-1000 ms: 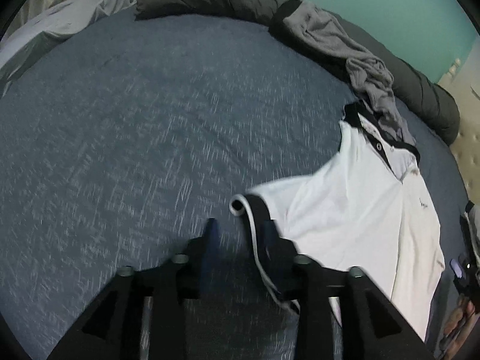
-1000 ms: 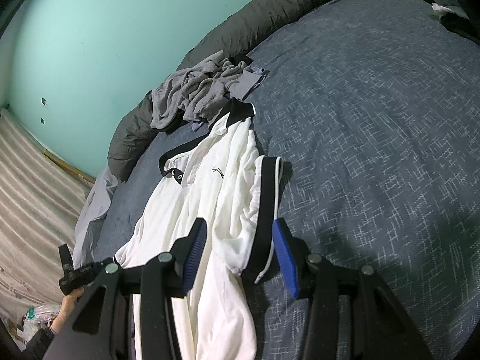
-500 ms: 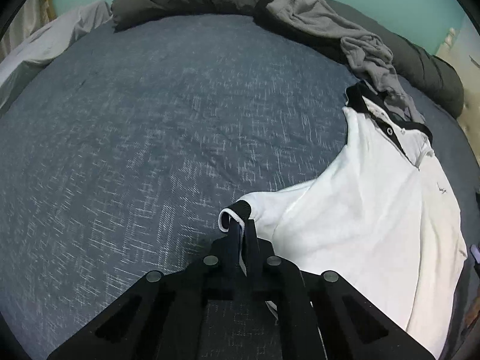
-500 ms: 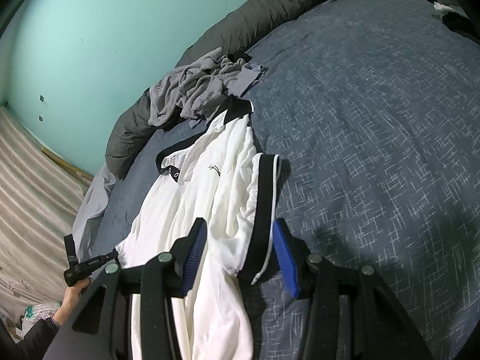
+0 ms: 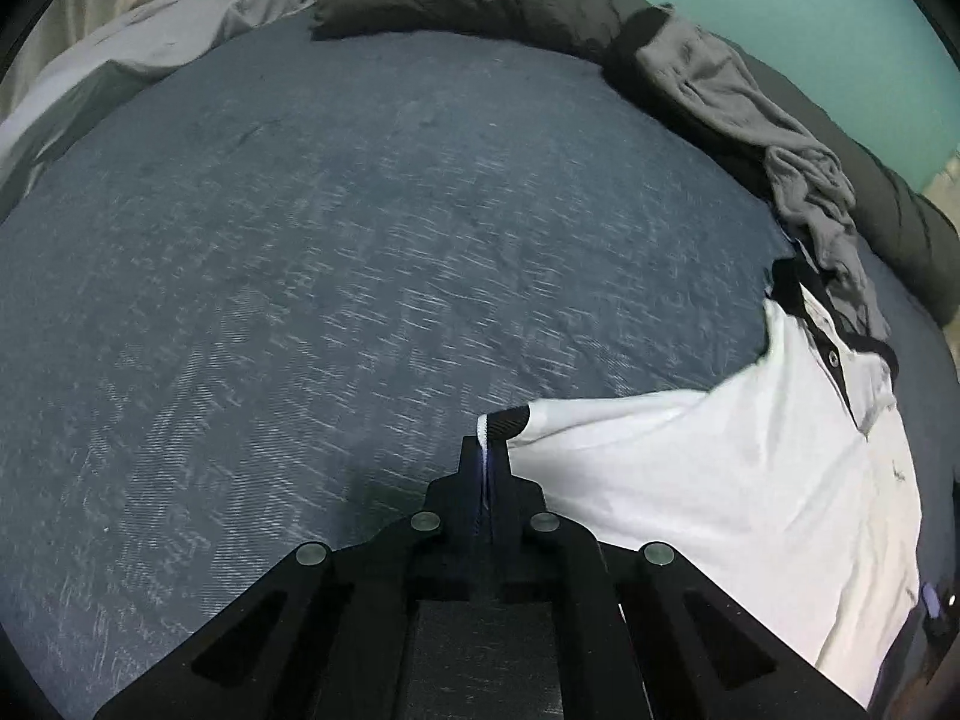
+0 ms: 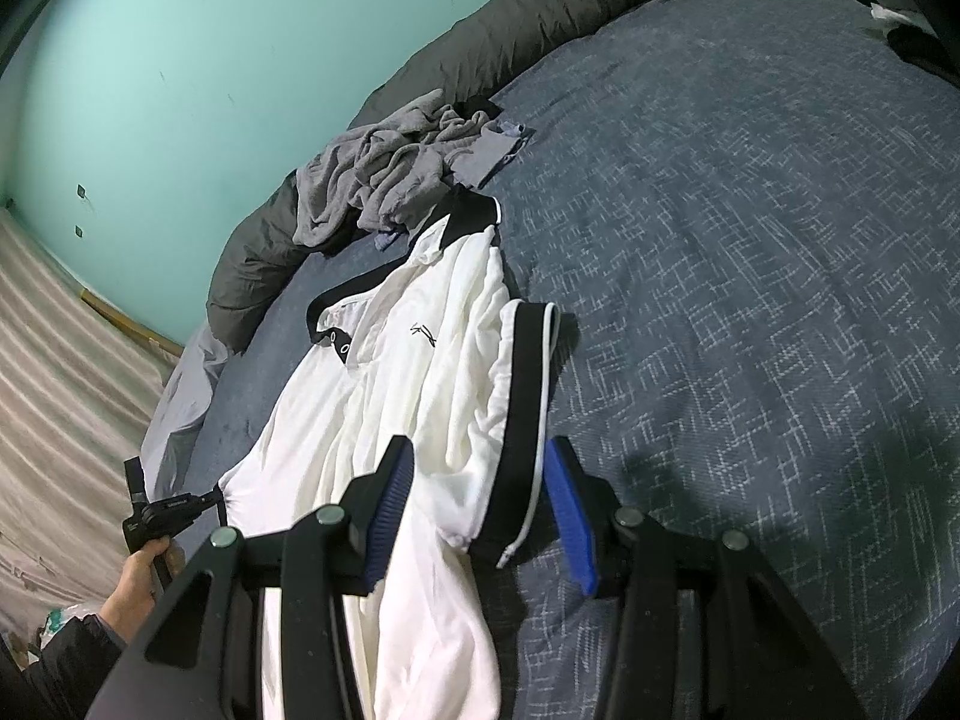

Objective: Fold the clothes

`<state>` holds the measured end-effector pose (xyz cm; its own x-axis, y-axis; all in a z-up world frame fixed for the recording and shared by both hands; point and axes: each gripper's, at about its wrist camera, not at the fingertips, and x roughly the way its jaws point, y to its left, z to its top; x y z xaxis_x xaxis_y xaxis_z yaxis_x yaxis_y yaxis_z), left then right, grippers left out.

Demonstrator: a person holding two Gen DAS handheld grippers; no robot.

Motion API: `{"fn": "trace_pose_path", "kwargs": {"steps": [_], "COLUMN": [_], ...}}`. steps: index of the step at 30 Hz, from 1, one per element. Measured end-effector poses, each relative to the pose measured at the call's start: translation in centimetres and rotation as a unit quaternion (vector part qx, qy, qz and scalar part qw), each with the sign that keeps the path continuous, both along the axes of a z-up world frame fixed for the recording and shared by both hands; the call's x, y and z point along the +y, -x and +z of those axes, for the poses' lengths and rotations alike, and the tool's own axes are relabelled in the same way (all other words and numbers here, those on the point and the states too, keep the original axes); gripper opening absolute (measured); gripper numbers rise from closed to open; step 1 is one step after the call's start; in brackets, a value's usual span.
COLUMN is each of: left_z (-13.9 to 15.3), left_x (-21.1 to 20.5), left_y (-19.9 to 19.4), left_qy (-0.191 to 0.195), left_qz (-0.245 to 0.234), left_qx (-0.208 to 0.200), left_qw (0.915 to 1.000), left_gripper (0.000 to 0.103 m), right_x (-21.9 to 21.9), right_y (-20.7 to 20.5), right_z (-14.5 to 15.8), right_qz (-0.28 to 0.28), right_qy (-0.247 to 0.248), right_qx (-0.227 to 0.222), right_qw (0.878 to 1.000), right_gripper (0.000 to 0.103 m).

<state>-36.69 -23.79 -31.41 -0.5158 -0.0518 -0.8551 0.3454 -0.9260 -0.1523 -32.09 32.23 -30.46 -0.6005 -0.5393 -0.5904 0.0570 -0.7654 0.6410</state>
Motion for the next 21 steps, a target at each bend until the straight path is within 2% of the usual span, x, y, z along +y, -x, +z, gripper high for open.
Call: {"fn": "trace_pose_path", "kwargs": {"steps": [6,8,12,16,21], "left_z": [-0.3,0.0,0.7,0.6,-0.6], "left_x": [0.3,0.6,1.6,3.6,6.7], "left_y": [-1.7,-2.6,-4.8,-7.3,-8.8], "left_qy": [0.0,0.009,0.026,0.006,-0.001], "left_qz": [-0.009,-0.01,-0.008,-0.014,-0.044], "left_qx": [0.004,0.012,0.033,0.057,0.066], "left_qw": [0.9999,0.9998,0.9991,0.9983,0.9968], "left_gripper": [0.003,0.011,0.015,0.015,0.015], "right_x": [0.5,0.9,1.4,1.2,0.3], "right_y": [0.1,0.2,0.2,0.4,0.5], "right_z": [-0.4,-0.6,-1.2,-1.5,-1.6], "right_qz": [-0.009,-0.016,-0.025,-0.027,-0.018], "right_qy": [0.001,0.007,0.011,0.003,-0.011], "right_qx": [-0.006,-0.011,-0.022,-0.027,-0.03], "right_qw": [1.0,1.0,0.999,0.999,0.999], "right_gripper": [0.046,0.046,0.046,0.046,0.046]}}
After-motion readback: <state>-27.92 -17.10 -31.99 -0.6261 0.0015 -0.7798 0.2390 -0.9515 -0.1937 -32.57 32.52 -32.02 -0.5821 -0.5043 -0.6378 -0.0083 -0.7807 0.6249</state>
